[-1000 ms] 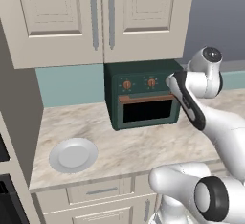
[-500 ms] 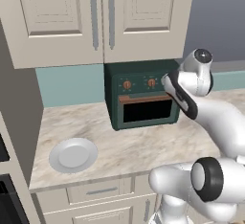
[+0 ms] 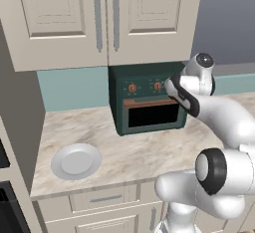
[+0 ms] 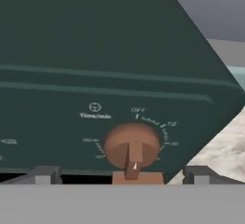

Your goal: Pick up the bagel from the plate, place it on the toaster oven rack, close the door, and set the timer.

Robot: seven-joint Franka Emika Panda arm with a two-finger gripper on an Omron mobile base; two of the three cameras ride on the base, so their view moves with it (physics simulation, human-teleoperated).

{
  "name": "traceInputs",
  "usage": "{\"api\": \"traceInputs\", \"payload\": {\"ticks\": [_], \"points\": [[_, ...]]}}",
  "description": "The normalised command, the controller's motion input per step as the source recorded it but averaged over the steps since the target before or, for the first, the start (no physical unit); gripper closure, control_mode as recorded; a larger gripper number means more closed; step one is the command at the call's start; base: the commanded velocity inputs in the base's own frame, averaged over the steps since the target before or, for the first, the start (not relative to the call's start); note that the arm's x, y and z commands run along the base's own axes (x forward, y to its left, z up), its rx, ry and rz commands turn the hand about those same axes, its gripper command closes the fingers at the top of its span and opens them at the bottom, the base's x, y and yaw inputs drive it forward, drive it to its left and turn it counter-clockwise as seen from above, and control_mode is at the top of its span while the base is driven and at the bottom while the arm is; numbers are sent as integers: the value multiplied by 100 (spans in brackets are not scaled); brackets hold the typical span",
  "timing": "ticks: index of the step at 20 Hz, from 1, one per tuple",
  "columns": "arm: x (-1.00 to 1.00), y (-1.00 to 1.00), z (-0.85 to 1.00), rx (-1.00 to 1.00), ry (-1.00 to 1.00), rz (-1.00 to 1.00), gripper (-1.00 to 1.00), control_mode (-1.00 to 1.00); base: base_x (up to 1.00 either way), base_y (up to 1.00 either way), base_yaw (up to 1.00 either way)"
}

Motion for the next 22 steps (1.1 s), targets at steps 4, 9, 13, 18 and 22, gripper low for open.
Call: {"api": "traceInputs", "payload": {"ticks": [4,9,13,18,22], "points": [[24,-4,0,0,-3,0,-100,-100,0,0,0],[23,-8,-8,0,0,0,-100,-100,0,0,0],[21,-17,-18,0,0,0,-100,-100,0,0,0],[24,-25,-14,1,0,0,100,-100,0,0,0],[28,-48,-4,9,0,-1,100,-100,0,0,0]]}}
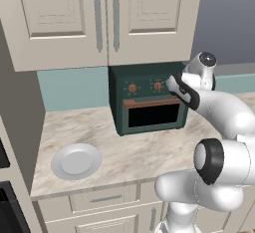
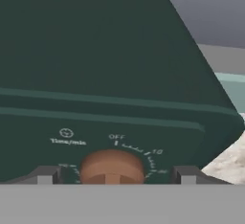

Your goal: Pick up the bagel from the plate, place it on the toaster oven rack, close the door, and set the timer.

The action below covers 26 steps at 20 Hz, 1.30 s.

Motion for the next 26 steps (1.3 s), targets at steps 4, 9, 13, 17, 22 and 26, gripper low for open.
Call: {"api": "traceInputs", "payload": {"ticks": [4,9,13,17,22,26], "points": [[23,-77,0,17,0,-1,100,-100,0,0,0],[21,-76,-1,17,0,-4,100,-100,0,0,0],[15,-81,-6,14,0,-7,100,-100,0,0,0],[10,-99,-2,16,8,-9,100,-100,0,0,0],[10,-100,-24,9,17,-11,100,-100,0,0,0],[8,-100,-40,3,19,-11,100,-100,0,0,0]]}}
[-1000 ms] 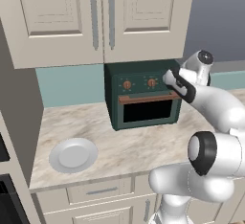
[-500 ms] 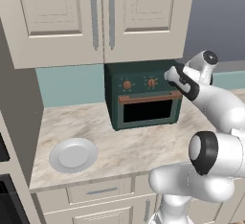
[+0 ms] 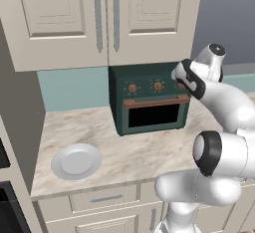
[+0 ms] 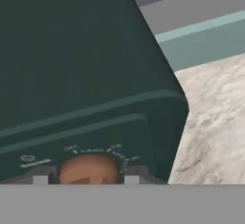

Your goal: Pick up the bagel from the plate, place it on the toaster oven rack, close the door, and set the timer.

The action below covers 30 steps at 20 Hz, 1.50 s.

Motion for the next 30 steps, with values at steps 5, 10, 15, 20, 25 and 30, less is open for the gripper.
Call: {"api": "traceInputs", "payload": {"ticks": [5,10,15,20,25,30], "points": [[0,-100,-34,4,12,-8,100,-100,0,0,0],[0,-100,-50,11,4,-2,100,-100,0,0,0],[-2,-100,-63,11,0,0,100,-100,0,0,0],[-23,-100,-83,8,0,0,100,-100,0,0,0],[-50,-100,-92,5,0,0,100,-100,0,0,0],[-95,-99,-100,2,0,0,100,-100,0,0,0]]}}
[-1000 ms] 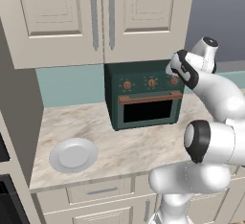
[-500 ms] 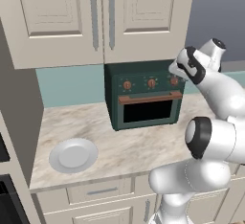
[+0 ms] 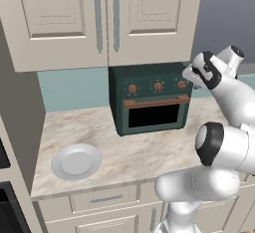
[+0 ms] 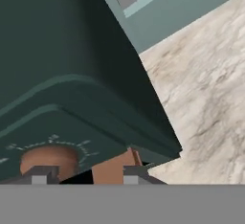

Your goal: Pick up the bagel from the plate, place it on the toaster oven rack, close the door, and set the timer.

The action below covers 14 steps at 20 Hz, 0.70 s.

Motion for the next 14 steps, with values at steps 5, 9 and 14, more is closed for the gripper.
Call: {"api": "traceInputs", "payload": {"ticks": [5,9,14], "points": [[-99,-84,-100,0,0,0,100,-100,0,0,0],[-62,-48,-24,1,-6,0,100,-100,0,0,0],[-31,-25,20,2,-3,0,100,-100,0,0,0]]}}
